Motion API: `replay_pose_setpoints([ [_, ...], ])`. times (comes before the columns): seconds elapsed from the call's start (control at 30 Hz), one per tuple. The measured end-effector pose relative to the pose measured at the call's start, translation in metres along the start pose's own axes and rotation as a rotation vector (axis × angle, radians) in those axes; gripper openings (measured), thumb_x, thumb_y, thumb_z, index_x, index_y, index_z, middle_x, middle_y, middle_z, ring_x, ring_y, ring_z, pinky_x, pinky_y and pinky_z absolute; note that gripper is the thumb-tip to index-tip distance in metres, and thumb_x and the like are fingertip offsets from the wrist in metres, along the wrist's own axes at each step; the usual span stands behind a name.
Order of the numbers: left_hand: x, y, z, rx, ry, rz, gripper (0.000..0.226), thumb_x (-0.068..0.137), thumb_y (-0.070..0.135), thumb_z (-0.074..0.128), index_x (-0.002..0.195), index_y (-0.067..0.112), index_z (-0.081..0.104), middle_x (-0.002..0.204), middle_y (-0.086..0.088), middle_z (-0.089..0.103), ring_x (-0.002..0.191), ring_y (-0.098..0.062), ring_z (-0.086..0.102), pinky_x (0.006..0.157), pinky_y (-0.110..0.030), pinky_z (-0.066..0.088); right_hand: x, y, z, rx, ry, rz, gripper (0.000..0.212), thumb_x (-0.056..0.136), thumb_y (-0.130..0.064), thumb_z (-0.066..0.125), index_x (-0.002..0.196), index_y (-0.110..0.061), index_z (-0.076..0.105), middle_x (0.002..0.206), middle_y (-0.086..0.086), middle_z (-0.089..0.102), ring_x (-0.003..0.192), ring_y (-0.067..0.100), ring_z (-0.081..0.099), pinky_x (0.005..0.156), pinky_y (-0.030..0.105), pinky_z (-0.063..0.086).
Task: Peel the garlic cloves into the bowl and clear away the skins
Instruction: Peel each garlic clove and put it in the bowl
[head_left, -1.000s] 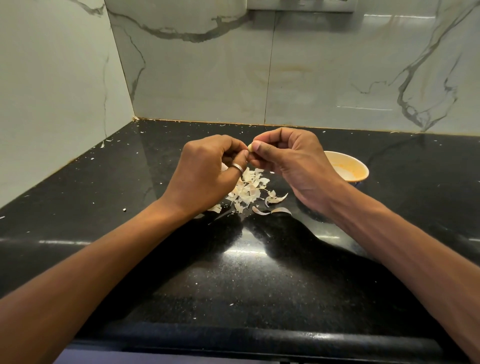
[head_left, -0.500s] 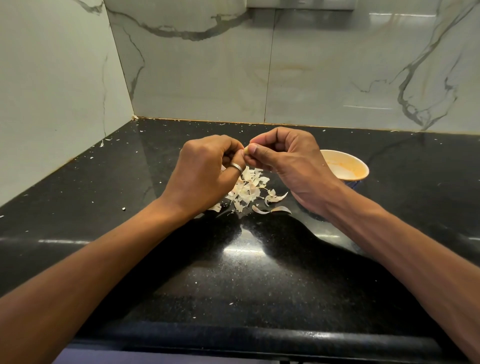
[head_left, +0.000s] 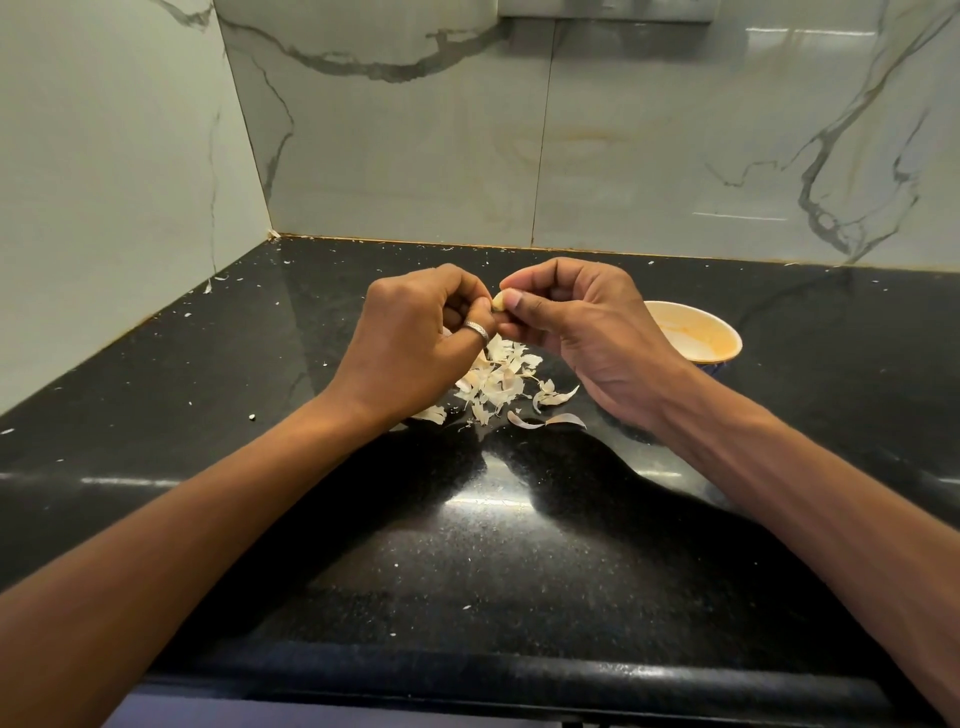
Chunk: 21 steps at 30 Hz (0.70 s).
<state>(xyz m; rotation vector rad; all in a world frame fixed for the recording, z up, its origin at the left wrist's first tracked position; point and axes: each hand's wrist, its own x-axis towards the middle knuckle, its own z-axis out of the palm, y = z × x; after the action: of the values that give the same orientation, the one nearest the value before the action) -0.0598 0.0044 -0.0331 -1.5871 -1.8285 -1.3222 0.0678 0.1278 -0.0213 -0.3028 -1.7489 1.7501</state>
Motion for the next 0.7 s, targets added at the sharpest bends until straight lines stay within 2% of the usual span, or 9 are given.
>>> replay_pose_setpoints([
  [0.07,0.001,0.0,0.0,-0.022,-0.015,-0.019,0.01,0.092,0.017,0.067,0.092,0.009,0.073,0.074,0.006,0.068,0.073,-0.006,0.065,0.06,-0.009,0.045,0.0,-0.002,-0.001,0.028,-0.008,0.022,0.011,0.093,0.008,0.065,0.103,0.005,0.066,0.086,0.016,0.071,0.077,0.019,0.072,0.074,0.027,0.062],
  [0.17,0.002,-0.001,-0.001,-0.051,-0.02,-0.066,0.01,0.093,0.018,0.067,0.093,0.01,0.073,0.075,0.008,0.068,0.067,-0.008,0.068,0.061,-0.025,0.056,-0.001,-0.004,-0.002,0.044,-0.029,0.039,0.01,0.093,0.008,0.064,0.102,0.005,0.067,0.087,0.016,0.071,0.076,0.019,0.071,0.072,0.026,0.06],
  [0.23,0.003,-0.003,-0.003,-0.062,-0.008,-0.104,0.009,0.093,0.017,0.067,0.094,0.011,0.073,0.076,0.009,0.069,0.067,-0.009,0.069,0.063,-0.031,0.058,-0.001,-0.005,-0.003,0.044,-0.035,0.045,0.011,0.093,0.008,0.064,0.103,0.006,0.067,0.086,0.016,0.071,0.076,0.019,0.071,0.071,0.025,0.06],
  [0.5,0.004,-0.002,-0.004,-0.08,0.003,-0.182,0.008,0.094,0.018,0.067,0.093,0.013,0.072,0.074,0.009,0.07,0.064,-0.01,0.07,0.063,-0.037,0.059,-0.003,-0.007,-0.002,0.046,-0.049,0.073,0.01,0.093,0.007,0.063,0.102,0.005,0.068,0.084,0.013,0.07,0.077,0.02,0.07,0.07,0.026,0.06],
  [0.6,0.004,-0.002,-0.006,-0.057,0.019,-0.196,0.009,0.094,0.018,0.066,0.09,0.013,0.072,0.07,0.007,0.069,0.061,-0.012,0.069,0.062,-0.034,0.056,-0.003,-0.01,-0.003,0.055,-0.032,0.075,0.01,0.094,0.007,0.063,0.102,0.004,0.067,0.086,0.014,0.07,0.077,0.021,0.071,0.071,0.027,0.06],
  [0.7,0.005,-0.003,-0.006,0.008,0.042,-0.218,0.014,0.094,0.021,0.064,0.083,0.016,0.071,0.063,0.015,0.064,0.059,-0.008,0.064,0.054,-0.019,0.046,-0.002,-0.012,-0.004,0.05,-0.012,0.066,0.008,0.094,0.007,0.063,0.1,0.003,0.067,0.087,0.014,0.071,0.076,0.02,0.071,0.07,0.027,0.06],
])
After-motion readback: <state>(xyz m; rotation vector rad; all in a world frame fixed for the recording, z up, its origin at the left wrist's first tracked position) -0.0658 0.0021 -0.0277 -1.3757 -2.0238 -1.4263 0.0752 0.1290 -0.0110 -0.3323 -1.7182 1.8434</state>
